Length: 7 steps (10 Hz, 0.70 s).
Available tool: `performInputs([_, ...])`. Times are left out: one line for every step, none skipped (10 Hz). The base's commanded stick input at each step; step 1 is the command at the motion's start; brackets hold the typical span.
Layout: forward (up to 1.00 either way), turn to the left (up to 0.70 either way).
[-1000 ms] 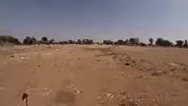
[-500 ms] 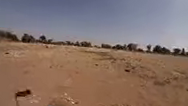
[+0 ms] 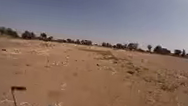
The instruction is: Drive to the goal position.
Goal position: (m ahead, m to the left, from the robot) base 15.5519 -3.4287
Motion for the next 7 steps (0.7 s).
performInputs([0.5, 0.0])
performInputs([0.5, 0.0])
performInputs([0.5, 0.0])
performInputs([0.5, 0.0])
performInputs([0.5, 0.0])
performInputs([0.5, 0.0])
performInputs([0.5, 0.0])
